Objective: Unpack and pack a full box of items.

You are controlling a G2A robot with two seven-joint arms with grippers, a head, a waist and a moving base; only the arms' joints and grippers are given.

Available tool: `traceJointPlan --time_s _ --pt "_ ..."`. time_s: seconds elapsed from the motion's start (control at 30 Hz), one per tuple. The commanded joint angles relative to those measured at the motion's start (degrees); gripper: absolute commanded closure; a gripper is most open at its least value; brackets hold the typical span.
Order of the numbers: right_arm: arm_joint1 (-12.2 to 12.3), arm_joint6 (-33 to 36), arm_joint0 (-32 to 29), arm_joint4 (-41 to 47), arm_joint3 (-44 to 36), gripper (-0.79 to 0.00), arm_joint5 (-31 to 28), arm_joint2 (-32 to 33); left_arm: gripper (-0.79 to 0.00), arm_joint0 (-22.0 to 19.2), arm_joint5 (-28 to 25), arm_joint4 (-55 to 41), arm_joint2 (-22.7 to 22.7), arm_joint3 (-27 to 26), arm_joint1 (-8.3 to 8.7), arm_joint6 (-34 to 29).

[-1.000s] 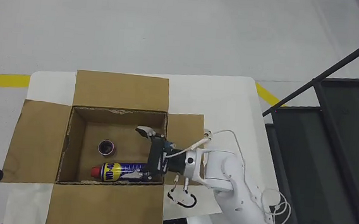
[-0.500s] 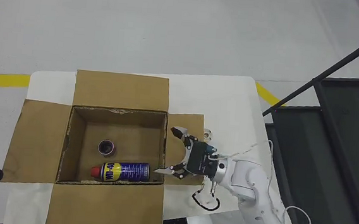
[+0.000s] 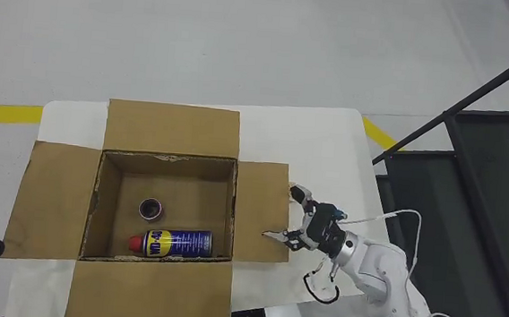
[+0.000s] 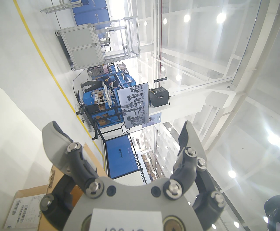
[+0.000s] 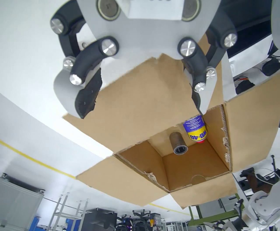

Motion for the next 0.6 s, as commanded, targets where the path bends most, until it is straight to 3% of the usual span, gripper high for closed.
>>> traceJointPlan --time_s 0.0,0.17,0.57 --pt "0.2 -1.0 -1.4 -0.5 0.5 -0.785 1.1 1.5 -0.785 0.0 0.0 0.0 0.0 0.0 0.0 0.0" --pt "0.5 0.0 -3.7 -1.5 1.6 -0.785 5.3 3.0 -0.785 0.0 0.0 0.0 0.0 0.0 0.0 0.0" --pt "1.2 -6.0 -3.5 -4.1 8.3 -0.785 7.8 2.9 -0.785 0.0 0.0 0.0 0.0 0.0 0.0 0.0"
